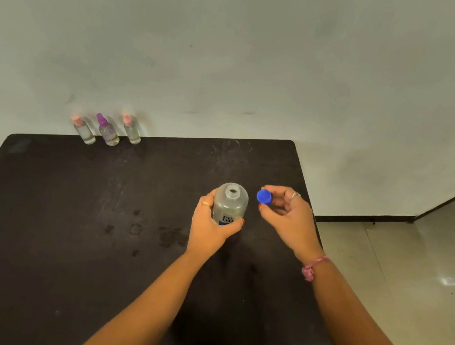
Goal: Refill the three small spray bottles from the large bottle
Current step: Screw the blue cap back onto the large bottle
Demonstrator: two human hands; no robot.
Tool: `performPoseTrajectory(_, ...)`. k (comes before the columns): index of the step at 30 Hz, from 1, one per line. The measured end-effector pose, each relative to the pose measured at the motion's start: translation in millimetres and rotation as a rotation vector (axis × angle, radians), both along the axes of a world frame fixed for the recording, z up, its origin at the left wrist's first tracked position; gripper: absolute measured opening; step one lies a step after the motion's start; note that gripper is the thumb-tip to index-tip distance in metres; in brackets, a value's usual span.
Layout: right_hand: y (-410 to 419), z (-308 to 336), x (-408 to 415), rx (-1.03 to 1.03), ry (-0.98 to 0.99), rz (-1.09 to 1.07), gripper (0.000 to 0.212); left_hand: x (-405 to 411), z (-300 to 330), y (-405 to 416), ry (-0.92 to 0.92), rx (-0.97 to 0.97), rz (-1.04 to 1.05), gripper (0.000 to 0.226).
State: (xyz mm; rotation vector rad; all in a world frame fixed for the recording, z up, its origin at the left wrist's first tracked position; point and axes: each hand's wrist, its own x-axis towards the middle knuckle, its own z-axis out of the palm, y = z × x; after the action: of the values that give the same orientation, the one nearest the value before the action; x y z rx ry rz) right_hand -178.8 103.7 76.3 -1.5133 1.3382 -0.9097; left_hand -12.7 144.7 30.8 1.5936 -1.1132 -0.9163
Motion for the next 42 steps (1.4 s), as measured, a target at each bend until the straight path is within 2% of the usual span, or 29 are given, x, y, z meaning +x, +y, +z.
performPoseTrajectory(7, -24, 96, 14, -0.184, -0.147, 0.223, 0.038, 12, 81, -7, -0.001, -0.171, 0.026, 0.070)
performPoseTrajectory(13, -38, 177, 23, -0.298, -0.092, 0.422, 0.038, 20, 132, -15, 0.094, -0.196, 0.016, 0.073)
performPoseTrajectory(18, -44, 230, 25, -0.390, 0.083, 0.521, 0.032, 21, 162, -17, 0.098, -0.217, 0.019, 0.074)
performPoseTrajectory(24, -51, 272, 31, -0.548, 0.463, 0.636, 0.031, 18, 186, -18, 0.094, -0.203, 0.001, 0.071)
performPoseTrajectory(29, -59, 289, 43, -0.595, 0.589, 0.594, 0.029, 16, 201, -23, 0.095, -0.216, 0.017, 0.075)
performPoseTrajectory(36, -57, 293, 59, -0.597, 0.458, 0.446, 0.032, 17, 211, -25, 0.150, -0.244, 0.075, 0.074)
performPoseTrajectory(39, -55, 286, 67, -0.640, 0.515, 0.381, 0.047, 20, 214, -23, 0.168, -0.250, 0.099, 0.069)
performPoseTrajectory(42, -56, 292, 63, -0.597, 0.601, 0.422, 0.062, 25, 218, -21, 0.143, -0.257, 0.089, 0.070)
